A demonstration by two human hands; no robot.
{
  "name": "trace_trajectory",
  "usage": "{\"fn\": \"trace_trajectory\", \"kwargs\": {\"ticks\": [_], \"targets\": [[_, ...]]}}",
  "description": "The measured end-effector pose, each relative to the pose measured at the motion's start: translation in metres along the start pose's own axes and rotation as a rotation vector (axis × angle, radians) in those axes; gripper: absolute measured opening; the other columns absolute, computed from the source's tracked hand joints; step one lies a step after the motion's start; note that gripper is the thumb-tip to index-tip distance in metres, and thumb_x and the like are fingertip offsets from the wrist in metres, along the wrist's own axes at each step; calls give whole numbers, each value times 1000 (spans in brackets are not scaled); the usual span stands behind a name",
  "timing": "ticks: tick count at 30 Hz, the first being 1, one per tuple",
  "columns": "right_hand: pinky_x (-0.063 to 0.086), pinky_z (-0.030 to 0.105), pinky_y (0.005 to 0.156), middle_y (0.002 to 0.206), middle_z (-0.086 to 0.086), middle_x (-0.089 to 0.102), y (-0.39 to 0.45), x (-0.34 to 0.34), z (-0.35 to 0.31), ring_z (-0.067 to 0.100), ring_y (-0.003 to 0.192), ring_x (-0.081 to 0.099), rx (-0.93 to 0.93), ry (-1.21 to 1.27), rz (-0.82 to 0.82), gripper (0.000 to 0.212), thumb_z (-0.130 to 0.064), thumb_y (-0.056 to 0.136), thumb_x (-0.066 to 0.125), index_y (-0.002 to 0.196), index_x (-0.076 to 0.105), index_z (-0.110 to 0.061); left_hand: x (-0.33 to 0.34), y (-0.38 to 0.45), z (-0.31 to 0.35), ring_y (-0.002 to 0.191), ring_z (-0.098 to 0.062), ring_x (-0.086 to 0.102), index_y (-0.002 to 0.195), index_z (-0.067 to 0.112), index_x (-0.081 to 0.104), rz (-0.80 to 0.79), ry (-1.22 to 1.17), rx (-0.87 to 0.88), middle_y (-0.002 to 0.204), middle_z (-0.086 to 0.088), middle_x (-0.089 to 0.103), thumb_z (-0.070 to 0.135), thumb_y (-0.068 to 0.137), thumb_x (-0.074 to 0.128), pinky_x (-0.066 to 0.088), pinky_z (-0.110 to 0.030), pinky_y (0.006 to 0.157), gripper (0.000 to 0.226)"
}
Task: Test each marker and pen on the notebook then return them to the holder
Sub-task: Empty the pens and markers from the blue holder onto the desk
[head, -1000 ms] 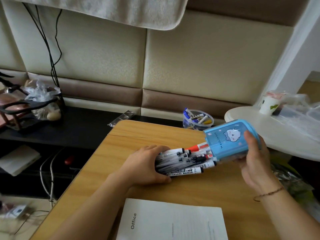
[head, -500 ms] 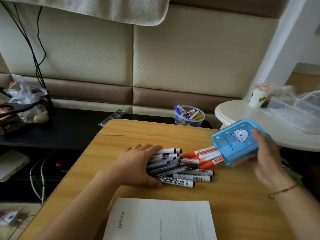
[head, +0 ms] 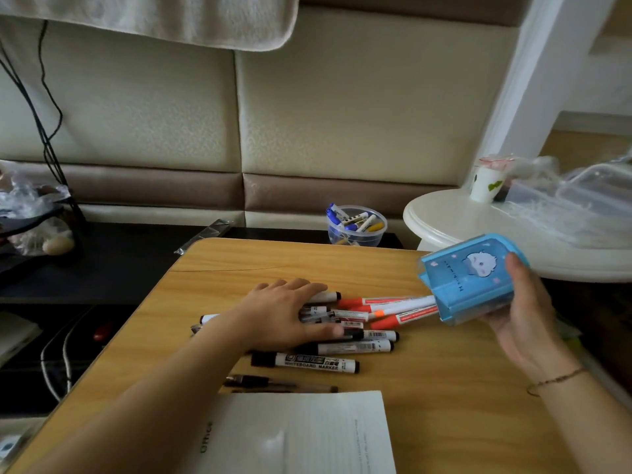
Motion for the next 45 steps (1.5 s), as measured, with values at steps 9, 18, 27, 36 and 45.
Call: {"fn": "trace_trajectory", "kwargs": {"ticks": [9,18,27,36,45], "targets": [[55,54,86,125,12,62,-8,-10,25,30,113,62,98,81,-48,56,-48,78,67,128,58,-25,18,72,78,131,-22,33,142,46,34,-60,106,209,146,8,39,74,84,45,33,-51,104,65],[53,49,86,124,11,66,7,-58,-4,31,116,61,144,163,38,55,-58,85,54,129,58,-26,14,71,80,114,-12,40,127,44,46,-30,140,297,128,14,50,63,87,53,42,-35,90,45],[55,52,85,118,3,69,6,-9,7,24,108,66,200,157,80,58,-58,73,66,124,59,-31,7,74,89,122,-16,45,140,42,27,-64,241,305,137,9,49,78,79,48,39,-43,103,74],[57,43,75,110,9,72,18,21,2,23,99,69,219,344,18,45,-59,90,49,119,63,-27,6,105,113,143,-19,25,151,34,0,75,-600,267,155,1,29,59,67,77,31,-36,113,117],[42,23,80,108,-9,63,34,20,12,8,102,56,-48,-501,70,47,-54,96,40,122,62,-22,-29,146,85,103,-11,65,141,24,37,533,-1209,95,122,2,60,44,58,89,57,-31,85,100]]}}
Point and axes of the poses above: each hand's wrist, its own y-axis towards the middle knuckle, its own x-axis out of the palm, z = x × y, the point moved 3 cm from there along y, towards the middle knuckle
